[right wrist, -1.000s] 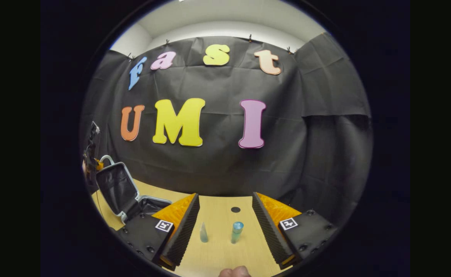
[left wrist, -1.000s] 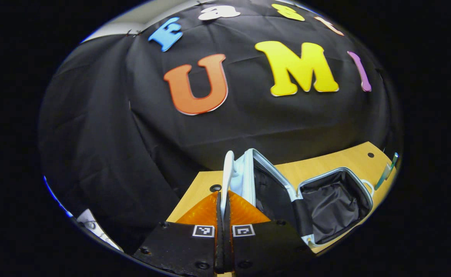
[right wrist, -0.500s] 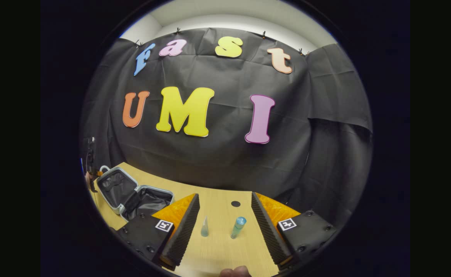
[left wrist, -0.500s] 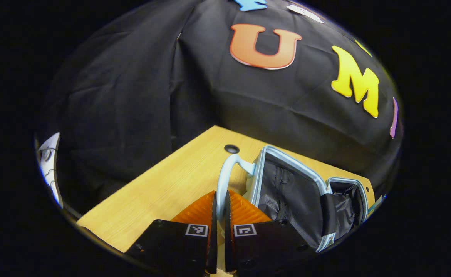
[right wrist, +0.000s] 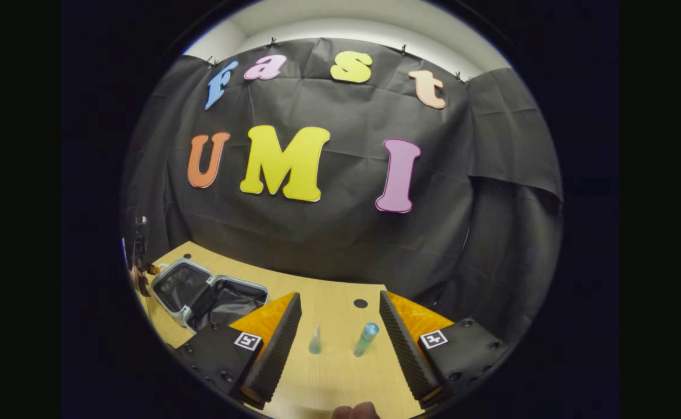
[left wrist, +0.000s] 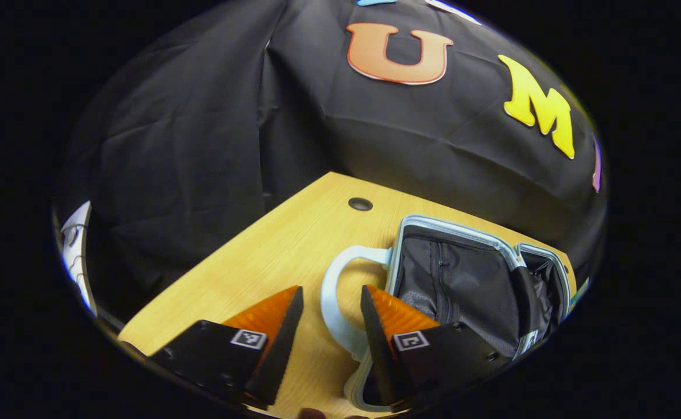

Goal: First open the suitcase, pack the skin care products into it, and then close the suitcase.

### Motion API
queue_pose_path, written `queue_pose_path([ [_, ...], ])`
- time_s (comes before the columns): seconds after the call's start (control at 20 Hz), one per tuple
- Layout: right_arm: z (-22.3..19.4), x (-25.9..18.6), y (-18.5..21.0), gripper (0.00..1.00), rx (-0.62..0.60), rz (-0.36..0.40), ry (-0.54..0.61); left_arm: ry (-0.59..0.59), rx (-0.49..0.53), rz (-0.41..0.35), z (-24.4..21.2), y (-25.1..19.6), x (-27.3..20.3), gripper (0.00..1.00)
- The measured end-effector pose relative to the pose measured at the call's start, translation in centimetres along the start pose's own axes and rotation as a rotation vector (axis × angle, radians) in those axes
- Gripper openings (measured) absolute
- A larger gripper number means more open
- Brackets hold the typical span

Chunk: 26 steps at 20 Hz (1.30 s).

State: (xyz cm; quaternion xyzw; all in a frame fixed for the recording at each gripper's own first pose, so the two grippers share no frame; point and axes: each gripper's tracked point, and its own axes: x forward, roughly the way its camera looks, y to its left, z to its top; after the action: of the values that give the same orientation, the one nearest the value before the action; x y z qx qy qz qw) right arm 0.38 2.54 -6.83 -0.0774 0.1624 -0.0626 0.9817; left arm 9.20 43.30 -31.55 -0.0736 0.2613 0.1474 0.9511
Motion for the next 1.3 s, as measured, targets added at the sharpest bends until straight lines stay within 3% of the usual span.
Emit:
queue_pose_path([
  [0.05,-0.3,-0.1,0.1,0.8,0.011,0.002,0.004,-0.059,0.035,0.0,1.8,-0.7,-1.2,0.7],
  [0.3,-2.2,0.5,-1.6,0.8,0.065,0.029,0.01,-0.366,0.169,-0.034,10.9,-10.8,-11.4,0.95],
  [0.45,-2.4,0.9,-3.5,0.8,0.074,0.034,-0.012,-0.418,0.147,-0.131,11.3,-20.1,-17.2,0.98],
  [0.7,-4.8,0.5,-9.5,0.8,0.081,-0.007,0.002,-0.38,0.135,-0.295,6.7,-36.5,-23.7,0.98],
  [0.9,-6.7,0.1,-14.9,0.8,0.065,-0.035,0.034,-0.277,0.196,-0.46,-1.0,-47.2,-26.0,0.98],
  [1.1,-7.5,-0.2,-19.5,0.8,0.057,-0.08,0.043,-0.117,0.238,-0.55,-8.4,-54.3,-24.9,0.99],
  [1.3,-8.8,-1.5,-22.3,0.8,0.075,-0.093,0.094,-0.033,0.317,-0.567,-14.2,-59.3,-19.8,0.99],
])
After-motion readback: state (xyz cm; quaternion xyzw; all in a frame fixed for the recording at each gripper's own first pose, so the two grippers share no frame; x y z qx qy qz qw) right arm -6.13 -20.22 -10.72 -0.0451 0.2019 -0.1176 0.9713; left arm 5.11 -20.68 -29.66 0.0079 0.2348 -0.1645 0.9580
